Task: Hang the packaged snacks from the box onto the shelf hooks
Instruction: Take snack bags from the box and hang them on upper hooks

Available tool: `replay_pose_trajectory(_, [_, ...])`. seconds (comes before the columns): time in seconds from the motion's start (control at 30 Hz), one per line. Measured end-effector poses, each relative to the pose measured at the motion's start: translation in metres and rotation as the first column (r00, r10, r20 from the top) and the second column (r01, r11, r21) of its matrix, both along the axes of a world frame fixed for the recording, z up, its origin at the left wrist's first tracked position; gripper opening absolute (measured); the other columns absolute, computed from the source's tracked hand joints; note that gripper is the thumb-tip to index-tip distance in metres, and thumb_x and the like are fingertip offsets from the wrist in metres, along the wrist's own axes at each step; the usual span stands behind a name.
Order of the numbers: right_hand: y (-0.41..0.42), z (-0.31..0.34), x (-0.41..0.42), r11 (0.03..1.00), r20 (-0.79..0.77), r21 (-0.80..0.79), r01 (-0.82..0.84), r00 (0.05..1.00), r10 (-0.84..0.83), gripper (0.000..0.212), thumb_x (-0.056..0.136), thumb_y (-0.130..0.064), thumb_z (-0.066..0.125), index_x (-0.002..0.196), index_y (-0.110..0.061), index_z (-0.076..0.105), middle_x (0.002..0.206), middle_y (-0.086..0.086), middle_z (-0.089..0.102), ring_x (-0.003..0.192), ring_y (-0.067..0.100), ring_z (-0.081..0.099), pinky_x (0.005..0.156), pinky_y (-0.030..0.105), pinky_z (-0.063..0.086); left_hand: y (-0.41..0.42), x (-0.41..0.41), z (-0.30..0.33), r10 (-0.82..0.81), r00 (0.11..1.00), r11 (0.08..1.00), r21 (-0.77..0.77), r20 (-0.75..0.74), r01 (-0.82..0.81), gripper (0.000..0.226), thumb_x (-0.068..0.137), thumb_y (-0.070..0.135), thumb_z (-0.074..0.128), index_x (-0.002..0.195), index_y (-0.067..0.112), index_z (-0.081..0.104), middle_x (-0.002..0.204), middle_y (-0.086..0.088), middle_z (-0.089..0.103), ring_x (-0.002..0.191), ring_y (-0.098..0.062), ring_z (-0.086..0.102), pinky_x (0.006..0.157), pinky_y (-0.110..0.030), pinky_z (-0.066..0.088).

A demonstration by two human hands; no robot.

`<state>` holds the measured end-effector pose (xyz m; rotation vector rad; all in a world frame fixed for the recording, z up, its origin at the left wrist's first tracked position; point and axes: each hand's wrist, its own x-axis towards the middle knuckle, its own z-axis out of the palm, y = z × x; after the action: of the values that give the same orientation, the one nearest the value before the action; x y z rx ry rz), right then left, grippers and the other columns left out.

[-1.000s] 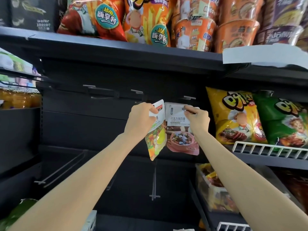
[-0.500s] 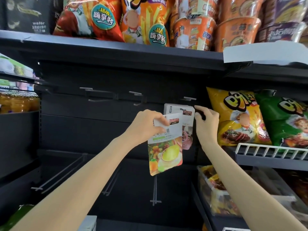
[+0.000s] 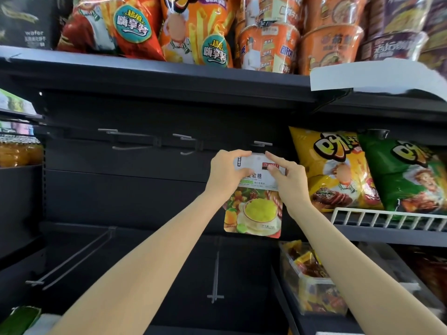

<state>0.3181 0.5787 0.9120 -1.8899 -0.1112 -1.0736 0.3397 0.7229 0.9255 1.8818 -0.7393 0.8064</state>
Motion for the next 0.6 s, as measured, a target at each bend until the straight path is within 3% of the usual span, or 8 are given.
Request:
replay_pose_trajectory(0.1, [0.001, -0.002, 0.004, 0.999, -0.015, -0.018, 0.034, 0.999, -0.034, 0.036, 0.096, -0.013, 0.052, 0.131, -0.024, 0.057, 0.14, 0.007, 0.048, 0.13, 0.021, 0.042, 0.095, 0.022, 0.036, -0.003, 0.006, -0.004, 0.001, 1.0, 1.0, -0.019, -0.02, -0.002, 0.046, 0.08, 0.016, 0.072, 0.125, 0.019, 0.06, 0.114, -0.007, 0.05, 0.096, -0.009, 0.043, 0.067, 0.005, 0.033])
replay_pose_trajectory(0.27, [-0.001, -0.007, 0.009, 0.998, 0.013, -0.045, 0.041, 0.999, -0.04, 0.036, 0.096, -0.014, 0.053, 0.13, -0.024, 0.057, 0.131, 0.005, 0.052, 0.123, 0.016, 0.045, 0.094, 0.023, 0.036, -0.003, 0.012, -0.01, 0.018, 0.999, 1.0, -0.014, -0.027, -0.018, 0.046, 0.081, 0.018, 0.072, 0.125, 0.022, 0.06, 0.106, -0.002, 0.047, 0.096, -0.01, 0.043, 0.081, -0.015, 0.034])
replay_pose_trajectory(0.4, [-0.002, -0.005, 0.018, 0.985, 0.029, -0.115, 0.13, 0.991, -0.128, 0.036, 0.095, -0.013, 0.054, 0.13, -0.022, 0.058, 0.116, 0.003, 0.05, 0.1, 0.012, 0.048, 0.075, 0.011, 0.036, -0.006, 0.021, -0.011, 0.057, 0.998, 0.998, 0.037, -0.034, -0.056, 0.049, 0.083, 0.015, 0.07, 0.128, 0.024, 0.057, 0.106, -0.002, 0.045, 0.096, -0.016, 0.048, 0.085, -0.024, 0.043])
replay_pose_trajectory(0.6, [-0.003, -0.008, 0.034, 0.942, -0.012, -0.257, 0.216, 0.974, -0.227, 0.053, 0.09, -0.007, 0.062, 0.138, -0.026, 0.049, 0.132, 0.007, 0.037, 0.106, 0.01, 0.042, 0.089, 0.014, 0.031, -0.015, 0.038, -0.008, 0.164, 0.985, 0.951, 0.273, -0.057, -0.142, 0.059, 0.085, 0.002, 0.062, 0.133, 0.028, 0.04, 0.113, -0.008, 0.039, 0.095, -0.024, 0.051, 0.083, -0.036, 0.049])
